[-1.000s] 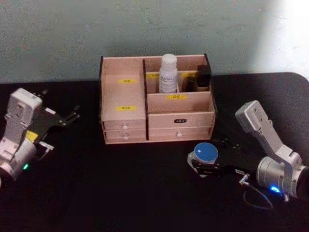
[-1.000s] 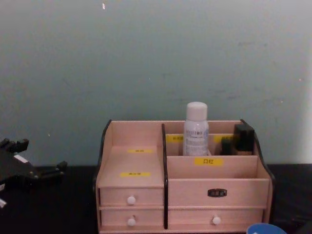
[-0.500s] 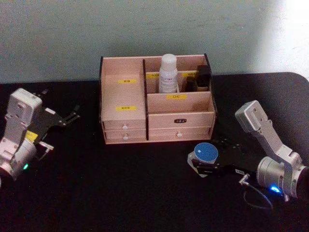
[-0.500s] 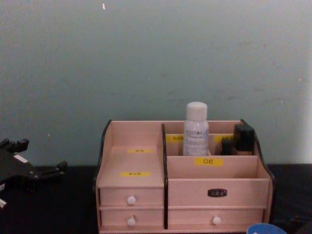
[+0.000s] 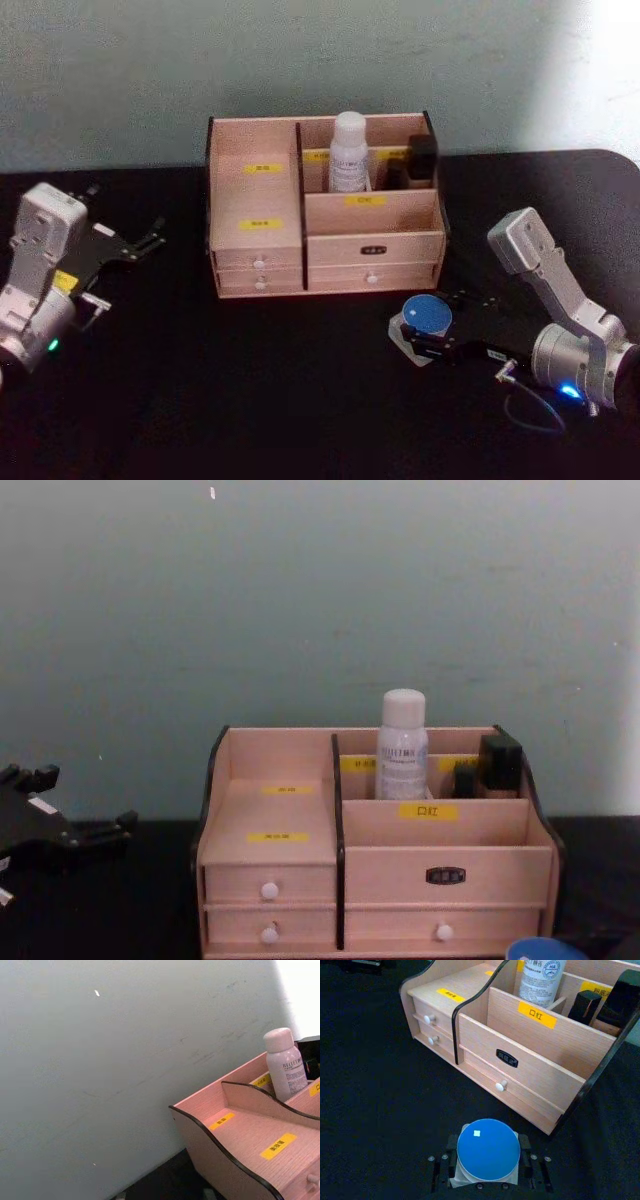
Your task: Pick up the facial cleanser and watermelon frost from the table and place them into the tiered storage box.
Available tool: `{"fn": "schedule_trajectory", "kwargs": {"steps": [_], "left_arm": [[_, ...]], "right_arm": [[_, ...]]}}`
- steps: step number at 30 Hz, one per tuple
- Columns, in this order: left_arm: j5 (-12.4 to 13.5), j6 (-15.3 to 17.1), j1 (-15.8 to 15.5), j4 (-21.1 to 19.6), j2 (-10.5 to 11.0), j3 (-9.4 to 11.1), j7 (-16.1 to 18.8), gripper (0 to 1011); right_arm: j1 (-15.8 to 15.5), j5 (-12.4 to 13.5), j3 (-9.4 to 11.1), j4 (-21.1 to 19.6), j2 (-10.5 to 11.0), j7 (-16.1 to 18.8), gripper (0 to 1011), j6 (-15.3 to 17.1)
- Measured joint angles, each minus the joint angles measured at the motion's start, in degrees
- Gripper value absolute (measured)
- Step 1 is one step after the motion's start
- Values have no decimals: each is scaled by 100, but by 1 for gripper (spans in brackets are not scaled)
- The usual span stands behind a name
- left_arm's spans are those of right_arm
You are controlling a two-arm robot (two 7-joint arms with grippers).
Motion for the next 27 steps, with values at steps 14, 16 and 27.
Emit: {"fn": "schedule_trajectory", "kwargs": {"steps": [14,16,27], "left_arm": [[0,0,0,0,0,0,0,1001],[0,0,0,0,0,0,0,1001],[0,0,0,0,0,0,0,1001]], "right_arm": [[-11,59,41,-27,8,46,720,-31],[-17,89,64,-75,24,62,720,-56],[14,157,143,-458,135,87,720,-153]]}}
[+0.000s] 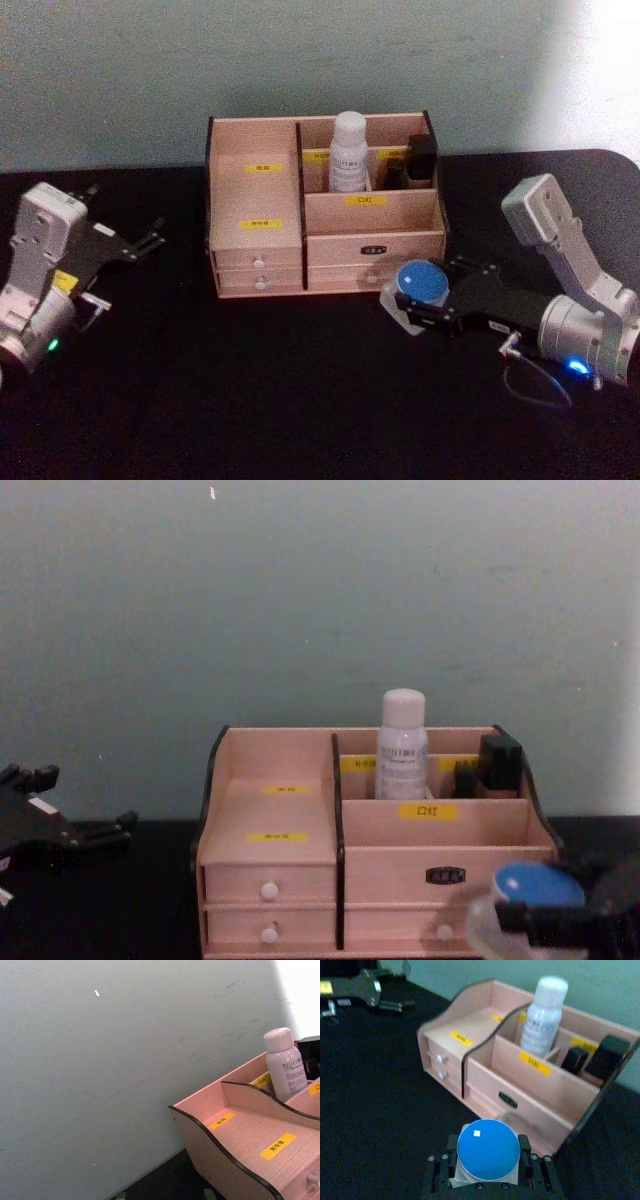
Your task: Pick up the facial cleanser and watermelon frost from the table and place them into the tiered storage box.
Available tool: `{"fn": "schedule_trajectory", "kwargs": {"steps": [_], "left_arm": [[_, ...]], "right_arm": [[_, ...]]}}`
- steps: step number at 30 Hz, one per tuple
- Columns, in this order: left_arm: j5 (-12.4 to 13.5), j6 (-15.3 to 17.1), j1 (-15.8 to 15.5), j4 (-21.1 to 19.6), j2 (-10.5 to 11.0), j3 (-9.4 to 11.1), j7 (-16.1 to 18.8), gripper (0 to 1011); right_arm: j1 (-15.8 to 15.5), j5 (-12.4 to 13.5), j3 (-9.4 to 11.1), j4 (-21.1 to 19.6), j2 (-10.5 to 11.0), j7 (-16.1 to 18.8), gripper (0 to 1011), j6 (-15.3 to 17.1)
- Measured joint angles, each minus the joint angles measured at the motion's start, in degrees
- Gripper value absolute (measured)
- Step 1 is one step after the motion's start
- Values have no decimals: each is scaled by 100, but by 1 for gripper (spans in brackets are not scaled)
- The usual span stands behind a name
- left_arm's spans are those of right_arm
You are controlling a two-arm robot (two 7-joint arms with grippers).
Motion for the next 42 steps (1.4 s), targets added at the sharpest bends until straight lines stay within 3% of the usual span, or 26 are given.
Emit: {"fn": "schedule_trajectory", "kwargs": {"steps": [8,20,34,42], "left_arm": [[0,0,0,0,0,0,0,1001],[0,0,0,0,0,0,0,1001],[0,0,0,0,0,0,0,1001],[0,0,0,0,0,0,0,1001]], "right_arm": [[302,19,-31,-77,-145,-85,720,36],[971,-148,-325,328,-569,-147,720,113],[2007,-438,-743,1222,-1269,-123,720,219],[2385,-539,-878,1626,-1575,-80,720,227]]}}
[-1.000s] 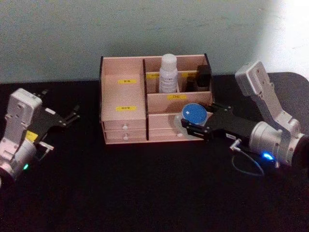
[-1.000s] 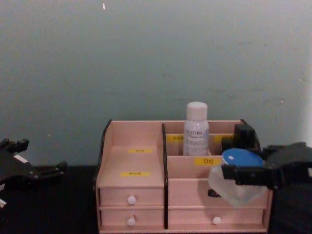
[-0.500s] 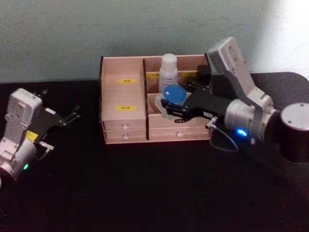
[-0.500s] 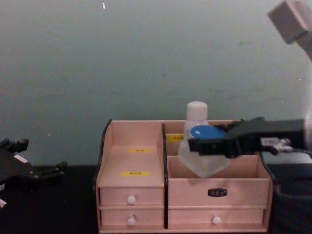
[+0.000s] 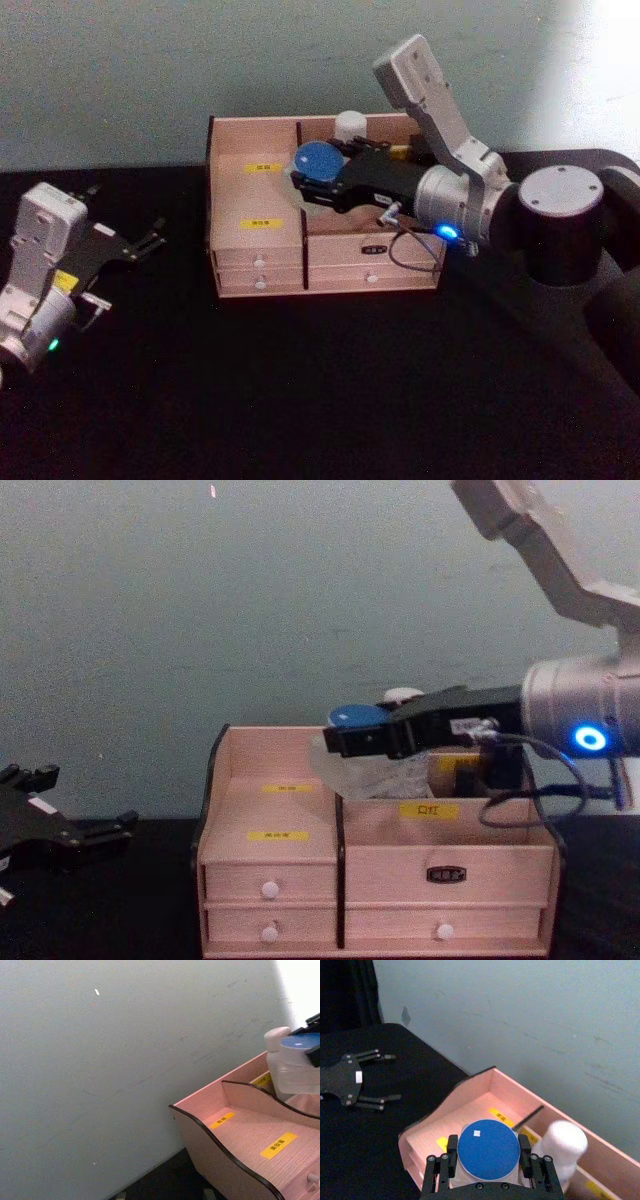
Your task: Pick up the facial cleanser and watermelon frost from the table and place them into the tiered storage box.
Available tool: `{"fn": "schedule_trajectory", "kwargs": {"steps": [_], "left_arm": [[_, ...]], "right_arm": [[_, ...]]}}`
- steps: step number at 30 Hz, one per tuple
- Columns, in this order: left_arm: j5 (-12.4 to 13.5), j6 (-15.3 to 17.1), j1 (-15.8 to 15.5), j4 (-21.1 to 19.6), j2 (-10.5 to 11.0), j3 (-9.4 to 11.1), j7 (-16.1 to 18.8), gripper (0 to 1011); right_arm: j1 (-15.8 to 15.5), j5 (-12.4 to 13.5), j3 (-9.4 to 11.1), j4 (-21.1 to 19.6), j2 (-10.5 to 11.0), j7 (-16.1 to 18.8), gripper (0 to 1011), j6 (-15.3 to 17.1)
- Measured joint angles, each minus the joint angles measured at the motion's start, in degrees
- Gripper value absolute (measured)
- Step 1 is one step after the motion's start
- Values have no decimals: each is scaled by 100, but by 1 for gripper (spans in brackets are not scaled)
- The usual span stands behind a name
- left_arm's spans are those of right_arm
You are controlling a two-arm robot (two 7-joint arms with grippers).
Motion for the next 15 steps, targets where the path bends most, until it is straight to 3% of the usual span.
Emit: {"fn": "schedule_trajectory", "kwargs": {"steps": [15], "left_arm": [[0,0,0,0,0,0,0,1001]], "right_arm": [[532,-59,-161,868,-515,155,720,-192]]}}
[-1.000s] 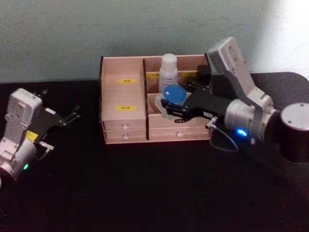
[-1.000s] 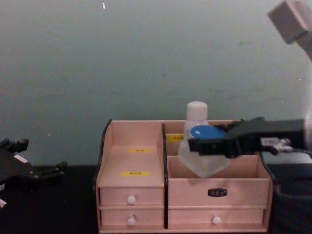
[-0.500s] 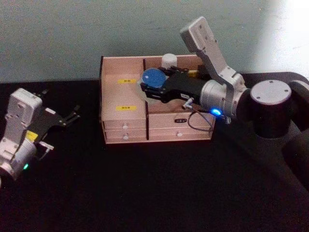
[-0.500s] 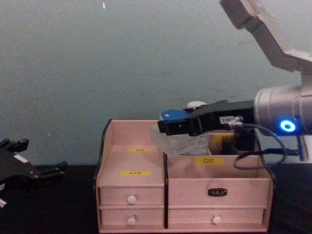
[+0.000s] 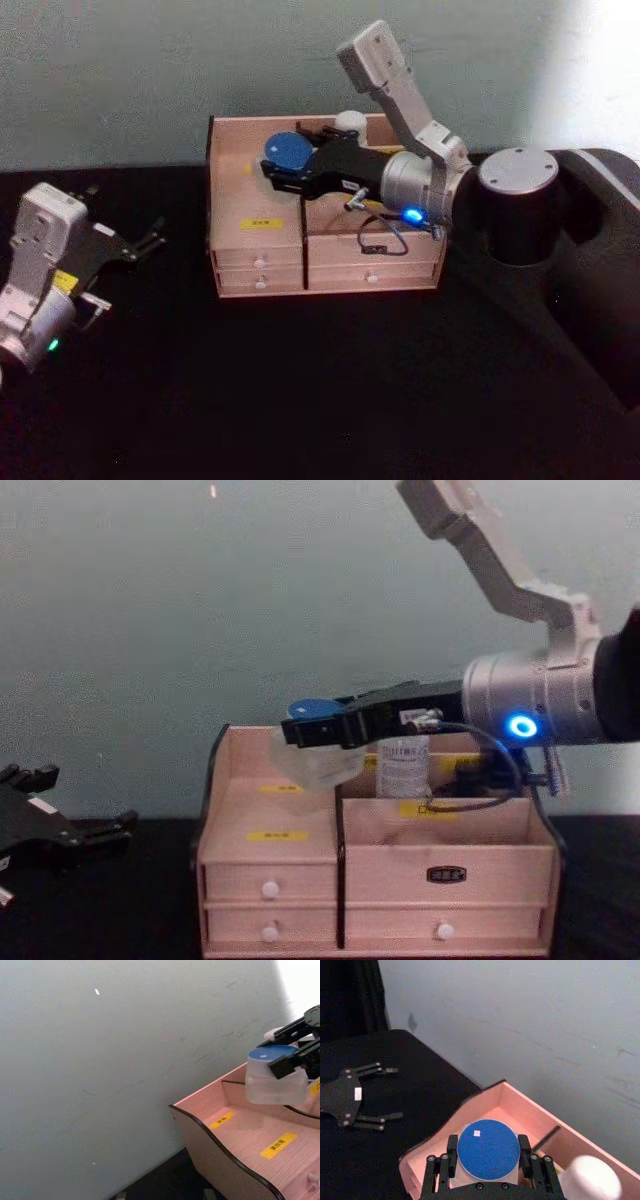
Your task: Pick up the facial cleanser and watermelon frost from the table and place them into the tiered storage box.
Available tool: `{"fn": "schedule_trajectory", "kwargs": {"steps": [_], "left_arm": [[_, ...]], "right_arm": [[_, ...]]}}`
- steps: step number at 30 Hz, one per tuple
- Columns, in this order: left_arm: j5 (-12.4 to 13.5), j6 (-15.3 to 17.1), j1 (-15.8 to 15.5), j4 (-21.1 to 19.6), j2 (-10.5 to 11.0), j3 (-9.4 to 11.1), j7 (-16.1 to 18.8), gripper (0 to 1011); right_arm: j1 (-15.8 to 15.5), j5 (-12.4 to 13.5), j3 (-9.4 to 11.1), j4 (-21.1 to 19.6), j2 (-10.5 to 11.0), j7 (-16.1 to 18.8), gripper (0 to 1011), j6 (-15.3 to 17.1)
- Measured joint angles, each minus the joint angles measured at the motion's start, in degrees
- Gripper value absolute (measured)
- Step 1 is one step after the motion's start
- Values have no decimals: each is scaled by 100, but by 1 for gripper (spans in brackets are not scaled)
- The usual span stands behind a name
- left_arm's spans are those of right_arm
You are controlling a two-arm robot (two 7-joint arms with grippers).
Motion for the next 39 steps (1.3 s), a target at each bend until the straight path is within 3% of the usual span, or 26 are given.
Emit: {"fn": "schedule_trajectory", "kwargs": {"steps": [11,19,39], "left_arm": [[0,0,0,0,0,0,0,1001],[0,0,0,0,0,0,0,1001],[0,0,0,0,0,0,0,1001]], "right_arm": [[241,29,-107,417,-219,146,720,-233],[424,-5,-175,957,-420,164,720,-378],[713,-150,-216,1922,-762,233,720,-691]]}}
